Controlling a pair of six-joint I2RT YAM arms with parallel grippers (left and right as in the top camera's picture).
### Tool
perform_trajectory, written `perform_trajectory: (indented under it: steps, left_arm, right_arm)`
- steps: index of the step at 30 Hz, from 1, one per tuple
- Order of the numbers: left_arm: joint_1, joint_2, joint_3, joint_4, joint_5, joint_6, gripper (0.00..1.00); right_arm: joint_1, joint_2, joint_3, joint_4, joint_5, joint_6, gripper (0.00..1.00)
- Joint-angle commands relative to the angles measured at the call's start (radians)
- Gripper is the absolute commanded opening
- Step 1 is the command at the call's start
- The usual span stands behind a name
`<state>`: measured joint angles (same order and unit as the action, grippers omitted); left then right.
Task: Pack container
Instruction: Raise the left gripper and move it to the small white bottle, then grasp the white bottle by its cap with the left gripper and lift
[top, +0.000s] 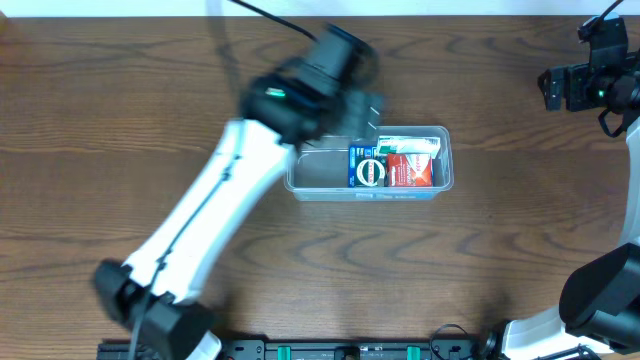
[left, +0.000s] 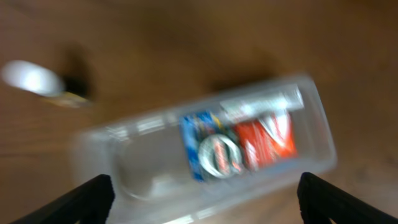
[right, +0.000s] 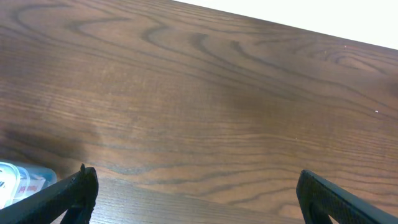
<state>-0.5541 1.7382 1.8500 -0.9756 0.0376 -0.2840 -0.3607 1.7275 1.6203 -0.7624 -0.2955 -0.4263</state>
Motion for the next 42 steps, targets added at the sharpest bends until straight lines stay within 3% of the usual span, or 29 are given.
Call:
perform_trajectory:
  steps: [1,8,17,28,42]
  left_arm:
    - [0.127,0.017,0.006,0.014,-0.065,0.075,1.0]
    - [0.303,0.084,0.006,0.1,-0.015,0.225,0.98]
    - [0.322,0.212,0.006,0.129,0.054,0.366,0.98]
    - [0.322,0.369,0.006,0.175,0.086,0.404,0.98]
    - [0.322,0.428,0.001,0.219,0.081,0.426,0.98]
  right_arm:
    - [-0.006,0.006,0.003,-0.001,-0.007,0.011,0.99]
    - [-0.006,0.006,0.003,-0.001,-0.007,0.011,0.99]
    - [-0.006,0.006,0.003,-0.001,-0.007,0.011,0.99]
    - [-0.006,0.006,0.003,-0.001,-0.007,0.011,0.99]
    - [-0.006,0.006,0.003,-0.001,-0.007,0.011,0.99]
